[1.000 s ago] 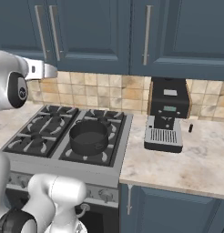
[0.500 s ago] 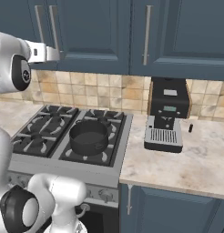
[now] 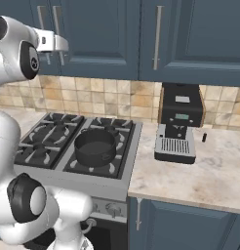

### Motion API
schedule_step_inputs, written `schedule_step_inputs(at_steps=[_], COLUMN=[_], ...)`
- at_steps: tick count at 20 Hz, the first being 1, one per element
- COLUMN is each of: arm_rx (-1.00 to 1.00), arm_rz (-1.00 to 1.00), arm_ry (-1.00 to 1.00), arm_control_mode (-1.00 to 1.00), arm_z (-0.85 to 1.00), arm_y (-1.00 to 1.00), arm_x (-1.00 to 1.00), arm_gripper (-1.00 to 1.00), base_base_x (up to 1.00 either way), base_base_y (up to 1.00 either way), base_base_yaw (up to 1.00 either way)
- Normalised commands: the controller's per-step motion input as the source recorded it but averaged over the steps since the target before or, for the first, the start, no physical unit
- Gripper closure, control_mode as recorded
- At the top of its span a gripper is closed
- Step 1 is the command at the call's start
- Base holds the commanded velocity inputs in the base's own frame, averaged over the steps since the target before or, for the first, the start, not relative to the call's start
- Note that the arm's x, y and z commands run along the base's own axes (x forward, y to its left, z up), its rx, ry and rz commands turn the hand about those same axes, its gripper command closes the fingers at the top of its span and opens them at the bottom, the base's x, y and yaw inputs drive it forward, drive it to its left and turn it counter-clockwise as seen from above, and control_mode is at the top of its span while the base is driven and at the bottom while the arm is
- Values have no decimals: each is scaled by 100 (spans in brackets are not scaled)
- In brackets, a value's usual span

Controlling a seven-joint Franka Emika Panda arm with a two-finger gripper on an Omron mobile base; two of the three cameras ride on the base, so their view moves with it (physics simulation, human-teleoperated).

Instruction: Open the cabinet and move the ladle to the pot. Then close the cabinet.

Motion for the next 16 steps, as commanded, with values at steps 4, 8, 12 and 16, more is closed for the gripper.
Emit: schedule_step_inputs(at_steps=[4, 8, 12, 16], arm_rx=[0, 0, 0, 0], arm_rz=[0, 0, -2, -5], arm_ry=[0, 0, 0, 0], arm_control_mode=[-100, -100, -100, -100], arm_z=[17, 9, 2, 0], arm_y=[0, 0, 0, 0], arm_x=[39, 38, 36, 35], arm_gripper=[-100, -100, -100, -100], base_base_x=[0, 0, 0, 0], base_base_y=[0, 0, 0, 0], base_base_yaw=[0, 0, 0, 0])
